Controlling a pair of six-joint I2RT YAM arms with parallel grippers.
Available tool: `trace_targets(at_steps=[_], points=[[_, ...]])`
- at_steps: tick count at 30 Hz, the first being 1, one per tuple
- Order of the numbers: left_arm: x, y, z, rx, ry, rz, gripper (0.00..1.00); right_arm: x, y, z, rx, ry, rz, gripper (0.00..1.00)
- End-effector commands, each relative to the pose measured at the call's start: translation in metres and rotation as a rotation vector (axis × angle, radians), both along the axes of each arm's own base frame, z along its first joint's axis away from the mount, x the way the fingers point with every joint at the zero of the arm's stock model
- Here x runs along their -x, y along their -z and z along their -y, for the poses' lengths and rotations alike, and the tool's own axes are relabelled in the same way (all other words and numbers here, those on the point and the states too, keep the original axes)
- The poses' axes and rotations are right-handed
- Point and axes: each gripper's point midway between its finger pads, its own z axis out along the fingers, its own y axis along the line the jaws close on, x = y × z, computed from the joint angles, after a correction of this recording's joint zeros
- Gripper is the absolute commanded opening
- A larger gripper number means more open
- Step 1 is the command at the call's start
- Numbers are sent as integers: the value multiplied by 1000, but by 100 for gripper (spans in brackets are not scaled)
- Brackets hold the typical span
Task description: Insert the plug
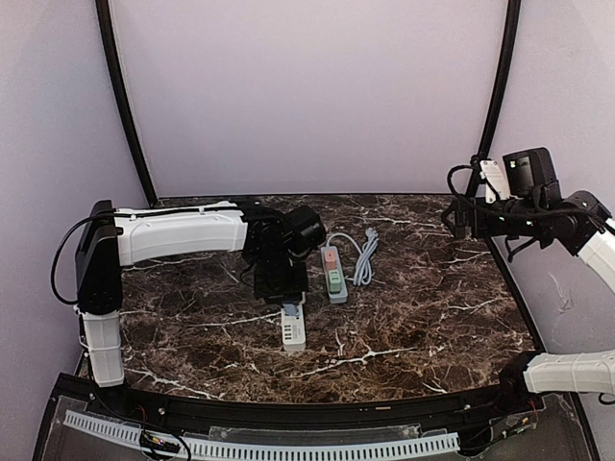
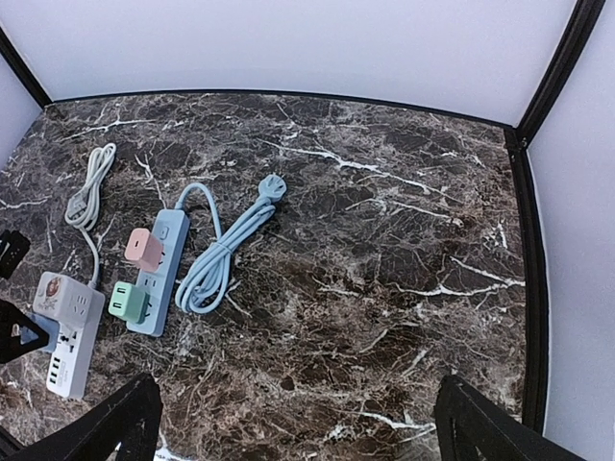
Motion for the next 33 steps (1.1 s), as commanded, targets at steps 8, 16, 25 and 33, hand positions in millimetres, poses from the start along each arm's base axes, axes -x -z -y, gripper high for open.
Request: trace_targets(at_steps=[8,16,25,33], points=[[1,4,4,-8,-32,1,1,13,3,-2,-19,-34,-29,99],[7,14,3,-38,-43,-21,1,20,6,-5,-4,-60,-22,99],[8,22,3,-57,-33,-30,1,26,12,-1,6,-59,-27,99],[5,26,2,-81,-46,-23,1,27,13,-2,10,-69,-28,99]])
